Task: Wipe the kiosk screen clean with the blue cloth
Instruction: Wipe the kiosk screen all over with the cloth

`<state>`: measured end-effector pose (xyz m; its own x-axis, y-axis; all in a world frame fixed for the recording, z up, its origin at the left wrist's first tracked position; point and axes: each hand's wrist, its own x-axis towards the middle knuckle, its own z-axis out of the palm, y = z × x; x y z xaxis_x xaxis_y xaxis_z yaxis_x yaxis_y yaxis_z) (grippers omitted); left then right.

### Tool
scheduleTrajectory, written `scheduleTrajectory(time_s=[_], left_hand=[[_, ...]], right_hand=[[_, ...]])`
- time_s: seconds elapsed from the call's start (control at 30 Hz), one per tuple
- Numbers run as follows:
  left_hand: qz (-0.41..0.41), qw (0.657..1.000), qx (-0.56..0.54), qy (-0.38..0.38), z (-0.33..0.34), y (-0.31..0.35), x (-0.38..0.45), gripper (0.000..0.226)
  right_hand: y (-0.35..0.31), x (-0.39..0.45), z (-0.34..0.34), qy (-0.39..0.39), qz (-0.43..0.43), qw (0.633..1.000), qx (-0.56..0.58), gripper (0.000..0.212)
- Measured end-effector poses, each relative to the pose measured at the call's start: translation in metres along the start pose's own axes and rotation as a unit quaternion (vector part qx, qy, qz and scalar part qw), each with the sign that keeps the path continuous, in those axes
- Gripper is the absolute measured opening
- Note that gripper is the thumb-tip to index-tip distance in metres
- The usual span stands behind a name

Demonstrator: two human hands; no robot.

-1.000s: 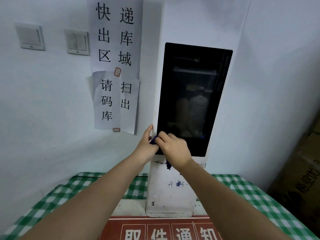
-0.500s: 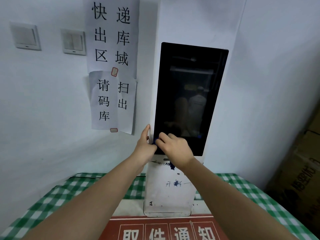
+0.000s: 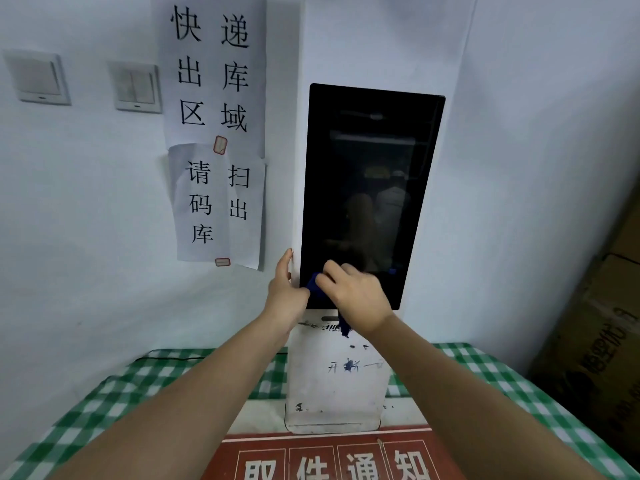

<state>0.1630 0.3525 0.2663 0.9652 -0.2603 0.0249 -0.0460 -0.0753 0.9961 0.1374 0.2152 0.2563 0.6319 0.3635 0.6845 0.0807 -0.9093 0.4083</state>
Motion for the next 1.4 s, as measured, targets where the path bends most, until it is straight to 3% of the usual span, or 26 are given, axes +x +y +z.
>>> scheduleTrajectory(time_s=[0.13, 0.43, 0.63, 0.87, 1.1, 1.3, 1.4], left_hand=[[0.004, 1.0, 0.002, 0.022, 0.006, -0.002, 0.001, 0.081], [-0.004, 0.999, 0.014, 0.046, 0.013, -0.004, 0.003, 0.083], [-0.002, 0.998, 0.011, 0.069, 0.022, 0.001, 0.002, 0.079], [-0.008, 0.995, 0.04, 0.086, 0.026, -0.001, 0.0, 0.082], [-0.031, 0.991, 0.066, 0.108, 0.037, 0.001, -0.003, 0.087], [-0.032, 0.99, 0.075, 0.116, 0.04, 0.0, 0.0, 0.089], [-0.031, 0.989, 0.077, 0.119, 0.041, -0.003, 0.0, 0.089]], right_hand=[[0.011, 0.013, -0.008, 0.027, 0.067, 0.997, 0.022, 0.03], [0.006, -0.011, 0.002, -0.015, 0.023, 1.0, -0.002, 0.036], [0.022, -0.002, -0.007, 0.032, 0.121, 0.992, 0.025, 0.027], [0.018, -0.026, 0.002, -0.018, 0.06, 0.998, -0.003, 0.037], [0.038, -0.016, -0.008, 0.025, 0.112, 0.993, 0.024, 0.03], [0.035, -0.045, 0.007, -0.043, 0.074, 0.996, 0.01, 0.042], [0.046, -0.035, -0.004, -0.017, 0.091, 0.995, 0.027, 0.033]])
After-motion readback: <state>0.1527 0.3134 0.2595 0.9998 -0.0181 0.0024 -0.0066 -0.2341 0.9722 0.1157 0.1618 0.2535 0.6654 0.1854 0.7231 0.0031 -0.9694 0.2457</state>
